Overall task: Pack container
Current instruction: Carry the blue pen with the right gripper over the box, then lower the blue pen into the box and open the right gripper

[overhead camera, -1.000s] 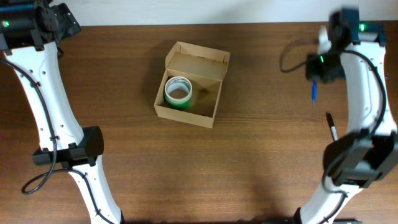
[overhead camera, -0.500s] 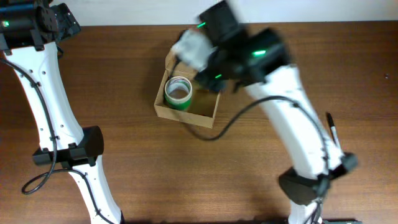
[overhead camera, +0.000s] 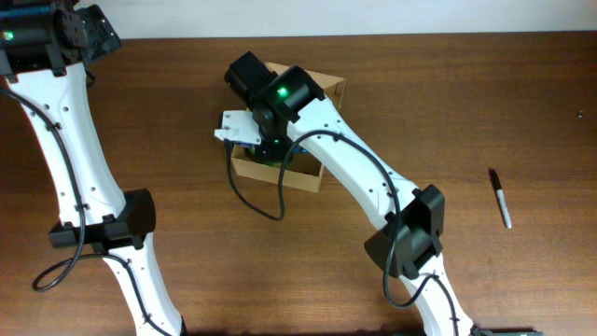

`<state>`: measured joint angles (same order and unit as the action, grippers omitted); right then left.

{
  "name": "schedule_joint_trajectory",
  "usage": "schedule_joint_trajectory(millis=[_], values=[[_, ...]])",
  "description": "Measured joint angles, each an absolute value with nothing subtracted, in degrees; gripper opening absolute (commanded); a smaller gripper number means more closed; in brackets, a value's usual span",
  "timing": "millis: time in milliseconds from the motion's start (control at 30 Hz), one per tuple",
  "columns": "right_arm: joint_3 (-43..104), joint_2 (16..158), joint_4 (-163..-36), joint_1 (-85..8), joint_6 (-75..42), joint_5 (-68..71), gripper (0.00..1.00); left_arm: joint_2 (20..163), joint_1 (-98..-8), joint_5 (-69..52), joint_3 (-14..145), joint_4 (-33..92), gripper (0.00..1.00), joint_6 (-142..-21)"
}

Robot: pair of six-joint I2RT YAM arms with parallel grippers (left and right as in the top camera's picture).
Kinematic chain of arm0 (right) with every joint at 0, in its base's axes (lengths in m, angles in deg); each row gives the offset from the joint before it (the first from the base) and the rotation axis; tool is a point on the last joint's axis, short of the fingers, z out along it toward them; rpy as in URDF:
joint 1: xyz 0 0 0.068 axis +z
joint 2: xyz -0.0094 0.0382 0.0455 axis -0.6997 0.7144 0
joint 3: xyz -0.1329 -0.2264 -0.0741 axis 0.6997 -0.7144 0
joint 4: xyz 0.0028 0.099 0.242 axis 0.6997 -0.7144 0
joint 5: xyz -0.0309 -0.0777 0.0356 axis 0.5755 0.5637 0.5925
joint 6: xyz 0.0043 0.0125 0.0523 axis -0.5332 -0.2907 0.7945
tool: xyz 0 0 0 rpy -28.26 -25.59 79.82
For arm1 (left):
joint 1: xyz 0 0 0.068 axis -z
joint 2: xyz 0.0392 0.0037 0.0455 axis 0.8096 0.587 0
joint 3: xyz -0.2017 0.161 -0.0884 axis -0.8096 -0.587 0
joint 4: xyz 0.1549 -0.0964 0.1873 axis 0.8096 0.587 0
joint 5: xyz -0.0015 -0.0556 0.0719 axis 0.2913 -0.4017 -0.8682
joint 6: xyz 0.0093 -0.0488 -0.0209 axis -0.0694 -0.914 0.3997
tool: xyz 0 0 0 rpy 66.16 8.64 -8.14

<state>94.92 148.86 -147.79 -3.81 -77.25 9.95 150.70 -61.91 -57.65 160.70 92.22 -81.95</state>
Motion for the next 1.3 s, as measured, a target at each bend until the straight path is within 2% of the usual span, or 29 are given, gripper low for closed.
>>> schedule_joint_trajectory(millis=[367,1167,1233,1300], values=[[94.9,151.1,-146.7,-7.5,-77.1,7.9,0.04,150.7,-61.9,-57.6,160.7,92.2,1.00,-81.9],[91.1,155.3,-146.7,-6.5,-75.5,3.8,0.04,150.7,-61.9,-57.7,160.7,92.2,1.00,-81.9],[90.4,155.3,-146.6,-6.0,-75.4,3.8,0.05,150.7,-61.9,-57.6,160.7,92.2,1.00,-81.9],[89.7,155.3,-146.2,-5.7,-75.4,3.8,0.12,150.7,-61.9,-57.6,160.7,92.2,1.00,-81.9]])
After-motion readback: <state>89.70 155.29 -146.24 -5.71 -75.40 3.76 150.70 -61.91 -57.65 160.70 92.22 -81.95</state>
